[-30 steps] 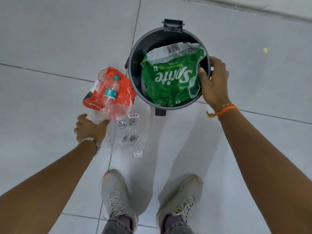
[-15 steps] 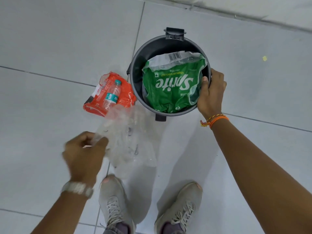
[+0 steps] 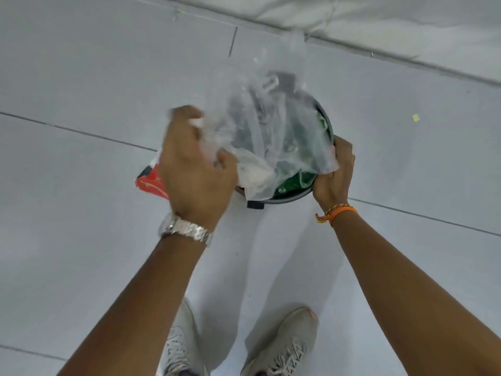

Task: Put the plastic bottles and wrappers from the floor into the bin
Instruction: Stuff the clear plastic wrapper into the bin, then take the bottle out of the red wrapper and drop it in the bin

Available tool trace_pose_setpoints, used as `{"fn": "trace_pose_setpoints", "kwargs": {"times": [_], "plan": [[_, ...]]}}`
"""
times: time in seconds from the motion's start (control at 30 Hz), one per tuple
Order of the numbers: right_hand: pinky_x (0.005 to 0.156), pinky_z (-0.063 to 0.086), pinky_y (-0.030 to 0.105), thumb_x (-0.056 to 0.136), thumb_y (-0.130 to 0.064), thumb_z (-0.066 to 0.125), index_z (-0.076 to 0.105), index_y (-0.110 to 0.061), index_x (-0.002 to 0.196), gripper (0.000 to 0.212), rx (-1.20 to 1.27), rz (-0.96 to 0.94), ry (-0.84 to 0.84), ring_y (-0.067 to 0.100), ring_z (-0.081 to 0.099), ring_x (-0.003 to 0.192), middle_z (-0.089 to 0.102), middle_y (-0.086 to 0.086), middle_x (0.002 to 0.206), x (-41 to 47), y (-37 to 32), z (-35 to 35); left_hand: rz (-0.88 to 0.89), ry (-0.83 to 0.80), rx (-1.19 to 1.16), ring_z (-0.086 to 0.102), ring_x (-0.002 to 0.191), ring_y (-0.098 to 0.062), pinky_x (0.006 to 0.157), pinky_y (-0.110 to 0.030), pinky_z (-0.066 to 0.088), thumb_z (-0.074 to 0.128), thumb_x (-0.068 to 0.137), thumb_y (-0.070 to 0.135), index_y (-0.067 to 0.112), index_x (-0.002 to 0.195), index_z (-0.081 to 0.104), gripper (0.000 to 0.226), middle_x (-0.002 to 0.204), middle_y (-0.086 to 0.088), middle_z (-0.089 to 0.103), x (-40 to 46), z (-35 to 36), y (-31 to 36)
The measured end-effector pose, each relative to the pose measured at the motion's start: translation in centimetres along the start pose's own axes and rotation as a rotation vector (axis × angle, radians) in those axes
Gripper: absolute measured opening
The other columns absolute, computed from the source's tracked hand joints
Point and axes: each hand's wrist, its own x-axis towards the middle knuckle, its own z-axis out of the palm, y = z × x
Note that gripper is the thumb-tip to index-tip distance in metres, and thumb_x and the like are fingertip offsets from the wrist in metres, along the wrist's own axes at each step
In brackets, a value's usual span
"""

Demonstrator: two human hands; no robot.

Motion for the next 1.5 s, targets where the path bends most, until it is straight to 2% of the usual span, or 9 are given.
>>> {"fn": "trace_pose_setpoints", "kwargs": {"times": [0.23, 0.33, 0.43, 0.53, 0.77, 0.87, 1.07, 1.37, 1.5], "plan": [[0.094, 0.044, 0.043, 0.106, -0.015, 0.031, 0.06, -0.011, 0.117, 0.031, -0.083, -0.032, 0.043, 0.014, 0.046, 0.099, 0.051, -0.006, 0.11, 0.2, 0.2, 0.2, 0.335, -0.698, 0.586, 0.06, 0.065, -0.03, 0.054, -0.032, 0.042, 0.066, 0.085, -0.003, 0.006, 0.102, 0.068, 0.019, 0.131, -0.016, 0.057, 0.5, 9.2, -0.4], [0.092, 0.043, 0.036, 0.107, -0.016, 0.03, 0.06, -0.01, 0.12, 0.033, -0.085, -0.037, 0.039, 0.016, 0.047, 0.101, 0.051, -0.005, 0.113, 0.2, 0.2, 0.2, 0.361, -0.922, 0.788, 0.066, 0.103, -0.037, 0.066, -0.038, 0.043, 0.063, 0.093, 0.005, 0.003, 0.121, 0.068, 0.028, 0.138, -0.017, 0.053, 0.3, 12.4, -1.4], [0.091, 0.044, 0.037, 0.106, -0.018, 0.03, 0.059, -0.01, 0.12, 0.033, -0.088, -0.032, 0.032, 0.018, 0.047, 0.102, 0.05, -0.004, 0.113, 0.3, 0.3, 0.3, 0.354, -1.11, 0.987, 0.036, 0.144, -0.035, 0.106, -0.044, 0.037, 0.047, 0.102, 0.035, 0.013, 0.154, 0.042, 0.056, 0.161, -0.013, 0.03, 0.9, 14.1, -2.4], [0.091, 0.045, 0.042, 0.107, -0.018, 0.03, 0.059, -0.011, 0.12, 0.033, -0.094, -0.037, 0.028, 0.019, 0.047, 0.102, 0.049, -0.005, 0.113, 0.4, 0.4, 0.3, 0.281, -1.036, 0.943, 0.029, 0.145, -0.036, 0.114, -0.05, 0.025, 0.046, 0.096, 0.044, 0.016, 0.152, 0.045, 0.063, 0.159, -0.014, 0.033, 1.4, 13.6, -1.3], [0.094, 0.047, 0.047, 0.107, -0.018, 0.029, 0.058, -0.011, 0.123, 0.034, -0.093, -0.042, 0.03, 0.02, 0.049, 0.104, 0.049, -0.005, 0.114, 0.3, 0.4, 0.3, -0.248, -0.146, 0.263, 0.057, 0.093, -0.024, 0.083, -0.037, 0.035, 0.054, 0.082, 0.036, 0.03, 0.095, 0.065, 0.018, 0.098, 0.005, 0.066, -0.2, 5.2, -6.9], [0.096, 0.048, 0.05, 0.107, -0.02, 0.029, 0.058, -0.012, 0.125, 0.035, -0.08, -0.039, 0.032, 0.026, 0.053, 0.109, 0.049, -0.005, 0.115, 0.3, 0.6, 0.3, -0.429, -0.328, 0.384, 0.055, 0.116, -0.038, 0.096, -0.045, 0.039, 0.058, 0.087, 0.031, 0.019, 0.112, 0.065, 0.029, 0.116, -0.008, 0.068, -0.7, 4.2, -12.5], [0.099, 0.047, 0.05, 0.107, -0.02, 0.03, 0.057, -0.017, 0.126, 0.033, -0.055, -0.049, 0.049, 0.024, 0.053, 0.111, 0.051, -0.005, 0.117, 0.4, 1.1, 0.6, -0.204, -1.109, 0.812, 0.026, 0.149, -0.044, 0.12, -0.062, 0.021, 0.046, 0.097, 0.06, 0.041, 0.147, 0.047, 0.054, 0.159, -0.013, 0.039, -0.9, 5.5, -18.7], [0.098, 0.048, 0.048, 0.107, -0.019, 0.031, 0.058, -0.011, 0.127, 0.034, -0.053, -0.036, 0.05, 0.026, 0.054, 0.112, 0.057, 0.011, 0.122, 0.3, 0.9, 0.6, -0.461, -1.135, 0.758, 0.018, 0.152, -0.042, 0.122, -0.057, 0.019, 0.046, 0.092, 0.072, 0.033, 0.161, 0.02, 0.083, 0.163, -0.015, 0.028, -1.1, 5.9, -18.9], [0.098, 0.048, 0.049, 0.107, -0.021, 0.03, 0.058, -0.012, 0.126, 0.035, -0.058, -0.028, 0.057, 0.025, 0.054, 0.111, 0.056, 0.006, 0.12, 0.2, 0.9, 0.7, -0.549, -0.911, 0.674, 0.032, 0.141, -0.041, 0.115, -0.053, 0.03, 0.046, 0.094, 0.065, 0.036, 0.146, 0.053, 0.06, 0.151, -0.017, 0.042, -1.3, 3.8, -15.5]]}}
